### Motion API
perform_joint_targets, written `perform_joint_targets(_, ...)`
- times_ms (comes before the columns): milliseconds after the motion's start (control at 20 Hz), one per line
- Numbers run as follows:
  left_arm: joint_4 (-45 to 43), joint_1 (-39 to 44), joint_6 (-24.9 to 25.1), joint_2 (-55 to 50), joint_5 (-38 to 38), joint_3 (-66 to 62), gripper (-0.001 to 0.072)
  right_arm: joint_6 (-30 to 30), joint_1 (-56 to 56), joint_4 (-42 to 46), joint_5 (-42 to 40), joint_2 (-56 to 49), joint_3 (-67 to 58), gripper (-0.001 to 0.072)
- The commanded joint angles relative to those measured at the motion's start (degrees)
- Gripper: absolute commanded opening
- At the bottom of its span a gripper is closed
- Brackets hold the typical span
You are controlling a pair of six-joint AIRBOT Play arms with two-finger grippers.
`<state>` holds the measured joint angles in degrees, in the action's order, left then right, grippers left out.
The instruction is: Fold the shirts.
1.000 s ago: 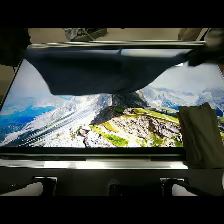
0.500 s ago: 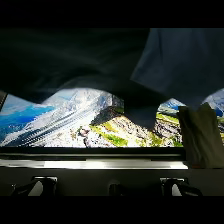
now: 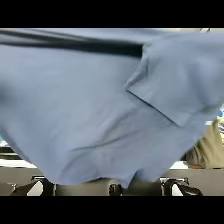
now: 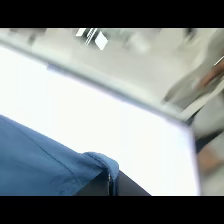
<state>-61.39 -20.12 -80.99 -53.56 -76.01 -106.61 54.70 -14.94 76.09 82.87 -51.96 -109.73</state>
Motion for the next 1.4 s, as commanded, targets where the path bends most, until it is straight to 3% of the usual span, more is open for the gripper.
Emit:
perform_joint_targets(0,-3.3,2.1,1.5,-11.8,-9.5,5.4,0.0026,-1.4,2.3,-2.5,13.2,-15.5,1.7,0.0037)
perform_joint_targets(150,-7.3,4.3,2.2,-24.3,-6.3,14.5,0.0026,1.2,11.0,-0.3,5.1,-31.0,7.9,0.0038)
perform_joint_targets(300,-7.0,4.1,2.4,-37.8,1.1,15.4,0.0027,8.3,15.7,-0.8,-14.1,-45.3,8.5,0.0038)
perform_joint_targets(400,-6.4,4.2,2.4,-45.0,5.8,12.6,0.0027,13.7,16.0,-3.7,-25.5,-51.7,8.5,0.0038)
perform_joint_targets(600,0.8,4.2,2.6,-53.3,12.0,8.0,0.0028,14.4,15.7,-7.5,-37.5,-57.2,8.5,0.0039)
perform_joint_targets(800,1.8,4.0,6.8,-53.4,11.6,7.3,0.0029,13.2,15.1,-6.3,-36.9,-55.7,8.2,0.0039)
perform_joint_targets(1000,-0.3,2.8,8.6,-52.1,-1.7,7.3,0.0029,10.0,13.3,-3.6,-24.4,-51.5,8.2,0.0040)
perform_joint_targets(1150,-3.4,1.4,5.4,-52.2,-6.1,7.7,0.0029,10.1,13.5,-1.1,-13.5,-50.5,8.5,0.0041)
perform_joint_targets(1250,-3.1,1.4,3.4,-53.2,-6.0,7.8,0.0030,11.4,14.3,-1.4,-12.2,-51.9,9.4,0.0041)
perform_joint_targets(1300,-2.8,1.6,3.3,-53.6,-6.1,7.8,0.0063,11.4,14.7,-2.0,-12.9,-52.7,9.4,0.0072)
perform_joint_targets(1350,-2.6,1.6,1.6,-53.4,-6.4,7.7,0.0303,11.4,14.9,-2.6,-14.4,-53.0,9.3,0.0225)
